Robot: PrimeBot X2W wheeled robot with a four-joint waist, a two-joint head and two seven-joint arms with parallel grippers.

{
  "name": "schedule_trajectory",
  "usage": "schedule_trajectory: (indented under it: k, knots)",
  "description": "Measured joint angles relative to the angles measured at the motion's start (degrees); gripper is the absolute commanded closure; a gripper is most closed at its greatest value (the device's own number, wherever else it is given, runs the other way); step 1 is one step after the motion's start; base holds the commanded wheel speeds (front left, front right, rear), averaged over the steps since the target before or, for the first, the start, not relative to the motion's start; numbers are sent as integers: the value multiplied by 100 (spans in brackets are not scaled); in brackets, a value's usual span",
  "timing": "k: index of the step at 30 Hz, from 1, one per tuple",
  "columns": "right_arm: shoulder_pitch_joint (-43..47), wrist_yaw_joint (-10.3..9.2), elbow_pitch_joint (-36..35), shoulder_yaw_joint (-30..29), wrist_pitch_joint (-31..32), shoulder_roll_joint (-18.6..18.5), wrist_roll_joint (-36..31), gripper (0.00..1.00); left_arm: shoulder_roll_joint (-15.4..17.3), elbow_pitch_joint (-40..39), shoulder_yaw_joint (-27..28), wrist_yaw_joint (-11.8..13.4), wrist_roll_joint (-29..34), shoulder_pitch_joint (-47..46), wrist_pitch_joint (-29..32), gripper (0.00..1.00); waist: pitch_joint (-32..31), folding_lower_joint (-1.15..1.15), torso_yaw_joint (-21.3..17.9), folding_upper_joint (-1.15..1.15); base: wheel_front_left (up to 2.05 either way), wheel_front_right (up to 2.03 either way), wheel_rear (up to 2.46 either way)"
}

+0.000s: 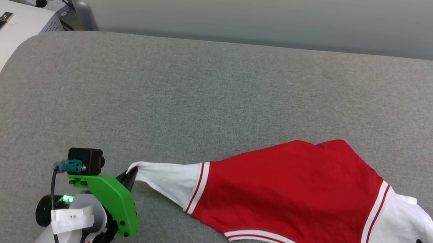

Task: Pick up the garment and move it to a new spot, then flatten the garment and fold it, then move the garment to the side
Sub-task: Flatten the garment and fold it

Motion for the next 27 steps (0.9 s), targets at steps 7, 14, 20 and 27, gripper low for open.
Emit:
schedule_trajectory:
  k: [7, 14, 20, 27]
  knots:
    - [-37, 0, 85, -148, 438, -10, -92, 0, 115, -717, -44, 98, -110, 213, 328, 100, 156, 0, 85, 0, 0, 0, 0]
    - [-320, 0, 527, -140, 573, -85, -220, 0, 138, -957, -87, 142, -115, 210, 402, 100, 323, 0, 132, 0, 0, 0, 0]
    - [-505, 0, 905, -126, 569, -112, -256, 0, 167, -985, -115, 142, -114, 205, 436, 100, 415, 0, 165, 0, 0, 0, 0]
    - [-515, -7, 1215, 51, 573, -104, -110, 100, 213, -991, -118, 166, -113, 204, 499, 100, 378, 0, 162, 0, 0, 0, 0]
